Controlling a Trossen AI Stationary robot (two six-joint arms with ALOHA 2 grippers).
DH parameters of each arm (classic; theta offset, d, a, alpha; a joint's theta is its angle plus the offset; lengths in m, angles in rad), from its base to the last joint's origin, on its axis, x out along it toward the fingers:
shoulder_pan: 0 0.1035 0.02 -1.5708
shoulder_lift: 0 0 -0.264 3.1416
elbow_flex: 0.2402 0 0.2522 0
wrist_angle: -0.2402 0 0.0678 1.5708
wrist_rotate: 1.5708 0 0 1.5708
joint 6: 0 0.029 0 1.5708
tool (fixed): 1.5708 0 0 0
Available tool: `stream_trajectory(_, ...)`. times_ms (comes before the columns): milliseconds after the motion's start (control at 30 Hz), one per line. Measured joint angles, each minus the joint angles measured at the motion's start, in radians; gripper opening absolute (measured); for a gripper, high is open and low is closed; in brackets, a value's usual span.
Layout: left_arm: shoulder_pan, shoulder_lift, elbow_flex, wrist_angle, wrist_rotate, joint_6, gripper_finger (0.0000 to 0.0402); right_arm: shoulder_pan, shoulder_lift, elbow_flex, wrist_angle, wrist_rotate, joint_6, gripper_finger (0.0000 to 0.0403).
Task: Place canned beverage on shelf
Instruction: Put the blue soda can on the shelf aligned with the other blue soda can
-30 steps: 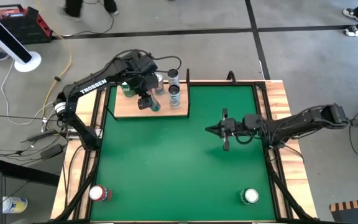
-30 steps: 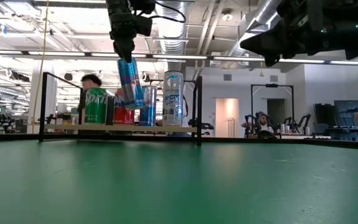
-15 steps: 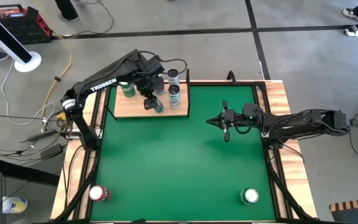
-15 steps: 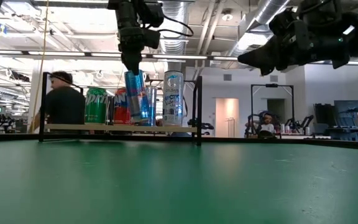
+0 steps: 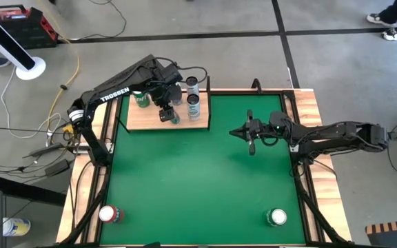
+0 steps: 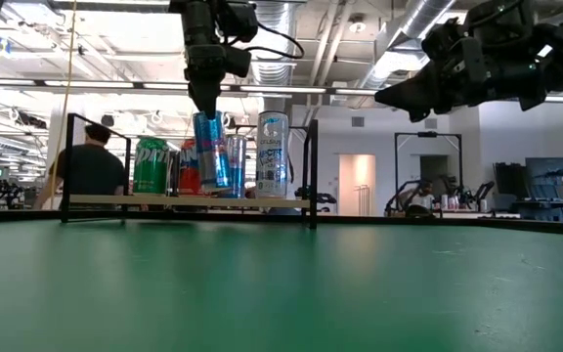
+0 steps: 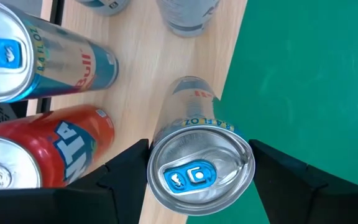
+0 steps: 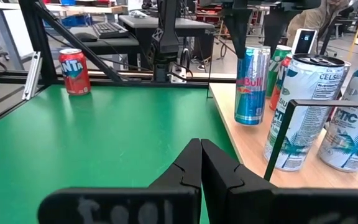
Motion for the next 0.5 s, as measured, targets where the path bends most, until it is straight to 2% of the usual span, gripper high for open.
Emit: stream_trajectory(500,-0.003,0.000,0.000,0.000,0.006,0.001,0.0242,0.011,0.000,0.000,-0.002,-0.001,-0.003,0.0026)
